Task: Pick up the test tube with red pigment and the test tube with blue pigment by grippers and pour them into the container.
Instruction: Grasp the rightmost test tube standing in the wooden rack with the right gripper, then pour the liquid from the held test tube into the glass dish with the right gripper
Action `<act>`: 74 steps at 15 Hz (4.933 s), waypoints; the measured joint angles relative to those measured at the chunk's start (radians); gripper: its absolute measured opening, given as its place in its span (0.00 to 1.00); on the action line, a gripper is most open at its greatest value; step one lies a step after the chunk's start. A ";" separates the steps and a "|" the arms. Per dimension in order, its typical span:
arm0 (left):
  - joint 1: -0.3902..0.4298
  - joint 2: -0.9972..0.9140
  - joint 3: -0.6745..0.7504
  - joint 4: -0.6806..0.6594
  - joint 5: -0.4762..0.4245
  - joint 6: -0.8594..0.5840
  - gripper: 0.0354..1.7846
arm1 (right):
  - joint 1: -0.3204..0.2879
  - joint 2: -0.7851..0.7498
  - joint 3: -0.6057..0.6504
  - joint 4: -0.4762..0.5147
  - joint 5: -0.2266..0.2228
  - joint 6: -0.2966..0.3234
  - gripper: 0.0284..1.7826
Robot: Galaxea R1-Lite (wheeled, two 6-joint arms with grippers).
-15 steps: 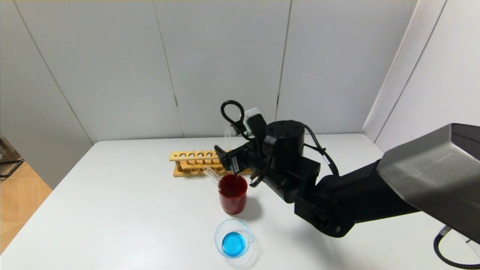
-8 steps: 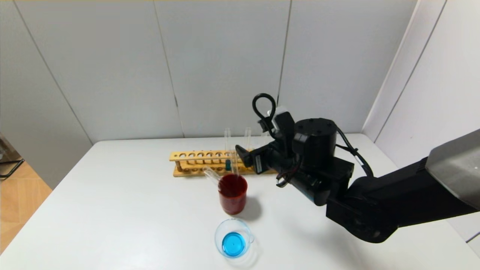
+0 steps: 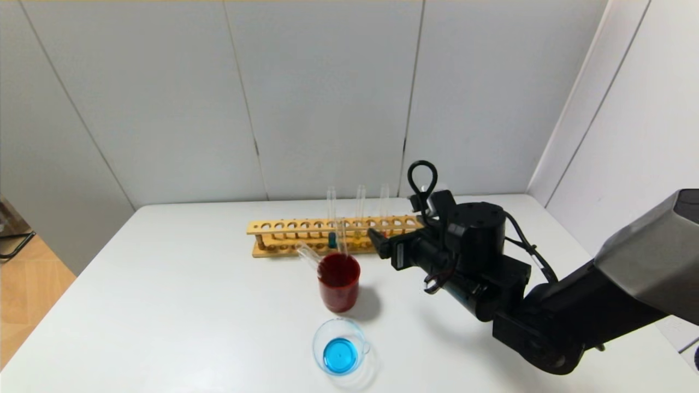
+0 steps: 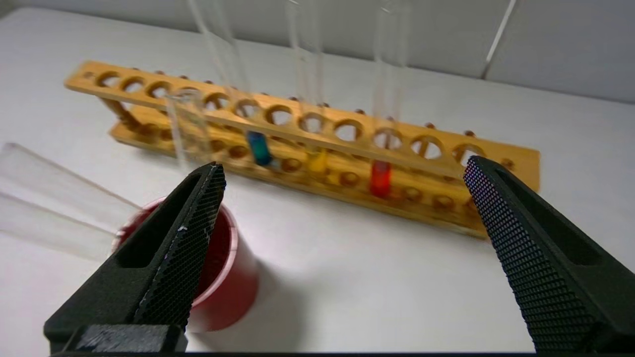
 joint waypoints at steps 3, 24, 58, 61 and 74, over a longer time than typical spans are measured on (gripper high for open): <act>0.000 0.000 0.000 0.000 0.000 0.000 0.98 | -0.026 0.048 -0.029 -0.002 0.000 -0.003 0.98; 0.000 0.000 0.000 0.000 0.000 0.000 0.98 | -0.126 0.320 -0.421 0.074 0.071 -0.109 0.97; 0.000 0.000 0.000 0.000 0.000 -0.001 0.98 | -0.052 -0.204 -0.221 0.295 0.248 -0.215 0.17; 0.000 0.000 0.000 0.000 0.000 -0.001 0.98 | 0.007 -0.286 -0.050 0.245 0.256 -0.248 0.17; 0.000 0.000 0.000 0.000 0.000 0.000 0.98 | 0.065 -0.254 0.294 0.176 0.357 -0.850 0.17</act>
